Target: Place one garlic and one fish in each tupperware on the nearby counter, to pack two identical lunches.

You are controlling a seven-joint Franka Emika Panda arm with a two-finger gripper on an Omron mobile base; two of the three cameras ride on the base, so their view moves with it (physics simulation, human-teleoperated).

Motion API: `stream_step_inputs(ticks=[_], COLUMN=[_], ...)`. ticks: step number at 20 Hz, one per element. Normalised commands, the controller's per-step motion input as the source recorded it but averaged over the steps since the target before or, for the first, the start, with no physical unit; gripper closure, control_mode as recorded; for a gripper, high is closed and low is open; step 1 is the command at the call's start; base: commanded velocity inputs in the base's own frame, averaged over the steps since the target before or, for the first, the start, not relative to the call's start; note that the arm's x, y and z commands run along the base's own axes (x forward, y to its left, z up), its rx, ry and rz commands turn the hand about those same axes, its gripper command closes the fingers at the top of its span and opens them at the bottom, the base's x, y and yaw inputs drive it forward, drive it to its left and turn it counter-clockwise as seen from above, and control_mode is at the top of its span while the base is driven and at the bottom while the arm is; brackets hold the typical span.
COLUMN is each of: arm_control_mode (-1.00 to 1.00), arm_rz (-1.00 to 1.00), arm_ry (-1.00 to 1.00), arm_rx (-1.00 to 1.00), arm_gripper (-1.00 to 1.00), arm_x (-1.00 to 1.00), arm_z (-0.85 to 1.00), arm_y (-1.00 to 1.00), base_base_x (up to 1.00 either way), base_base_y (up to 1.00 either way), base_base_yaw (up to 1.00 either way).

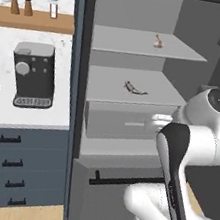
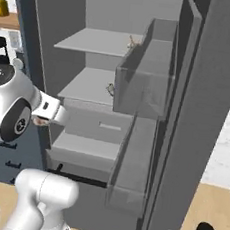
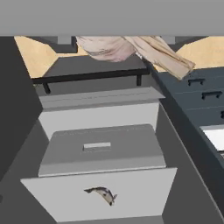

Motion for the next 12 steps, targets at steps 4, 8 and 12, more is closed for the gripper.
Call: stream_step_inputs(ticks=[4,8,12], arm_control_mode=[1.0,1.0,1.0], arm_rz=[0.0,0.0,0.0], arm_ry=[0.0,0.0,0.0], arm_rx=[0.0,0.0,0.0], arm_gripper=[1.0,1.0,1.0], arm_x=[0.0,0.0,0.0], arm_z=[0.0,0.0,0.0], arm_y=[0.0,0.0,0.0], base_base_x=[-0.28,0.18,0.34], base_base_y=[0.96,1.0,1.0], base_base_yaw=[0.1,0.07,0.04])
